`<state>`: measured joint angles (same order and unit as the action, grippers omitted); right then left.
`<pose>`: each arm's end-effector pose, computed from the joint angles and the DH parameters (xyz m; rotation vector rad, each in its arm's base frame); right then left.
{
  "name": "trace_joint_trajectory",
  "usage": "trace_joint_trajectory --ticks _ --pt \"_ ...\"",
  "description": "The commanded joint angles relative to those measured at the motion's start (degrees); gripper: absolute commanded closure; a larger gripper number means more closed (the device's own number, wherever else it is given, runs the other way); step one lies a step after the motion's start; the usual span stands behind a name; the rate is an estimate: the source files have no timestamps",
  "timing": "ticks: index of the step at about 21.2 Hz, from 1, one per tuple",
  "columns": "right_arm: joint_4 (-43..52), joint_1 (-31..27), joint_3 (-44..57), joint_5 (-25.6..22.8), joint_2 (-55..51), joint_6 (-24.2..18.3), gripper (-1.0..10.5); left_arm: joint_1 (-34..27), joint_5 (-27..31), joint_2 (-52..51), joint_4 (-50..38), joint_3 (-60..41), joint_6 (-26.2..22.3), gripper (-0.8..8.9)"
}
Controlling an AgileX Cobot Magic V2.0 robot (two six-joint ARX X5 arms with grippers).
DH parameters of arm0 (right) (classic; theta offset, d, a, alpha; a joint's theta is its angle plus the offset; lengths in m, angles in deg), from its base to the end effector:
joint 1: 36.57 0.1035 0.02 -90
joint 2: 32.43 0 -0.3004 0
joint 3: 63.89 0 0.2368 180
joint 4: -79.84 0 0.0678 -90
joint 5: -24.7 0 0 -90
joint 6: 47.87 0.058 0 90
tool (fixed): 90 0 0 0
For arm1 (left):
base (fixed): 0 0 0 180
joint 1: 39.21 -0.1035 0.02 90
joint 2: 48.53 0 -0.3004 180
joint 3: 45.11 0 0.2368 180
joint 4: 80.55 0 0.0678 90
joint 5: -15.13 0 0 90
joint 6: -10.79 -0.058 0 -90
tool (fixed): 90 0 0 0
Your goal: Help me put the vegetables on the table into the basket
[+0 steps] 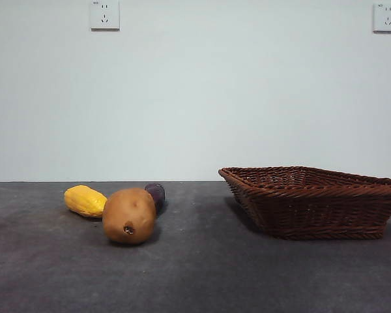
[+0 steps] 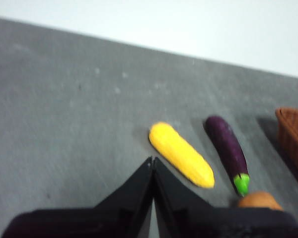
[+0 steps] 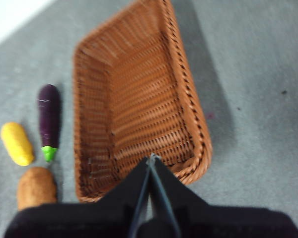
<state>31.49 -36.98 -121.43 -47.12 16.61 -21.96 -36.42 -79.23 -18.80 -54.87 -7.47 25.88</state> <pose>0.1518 0.0170 0.2866 0.5433 0.7475 0.1372 0.1130 -0.0099 0.2467 -0.2652 0.3248 -0.0822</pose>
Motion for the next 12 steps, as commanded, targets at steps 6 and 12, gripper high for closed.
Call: trace_joint_trajectory --ticks 6,12 --pt "-6.32 0.0 -9.62 3.56 10.64 -5.14 9.5 -0.11 -22.16 8.7 6.08 3.52 5.07 8.18" --pt "-17.57 0.02 -21.03 2.6 22.58 -13.29 8.5 -0.11 -32.46 16.9 7.63 3.58 5.88 8.17"
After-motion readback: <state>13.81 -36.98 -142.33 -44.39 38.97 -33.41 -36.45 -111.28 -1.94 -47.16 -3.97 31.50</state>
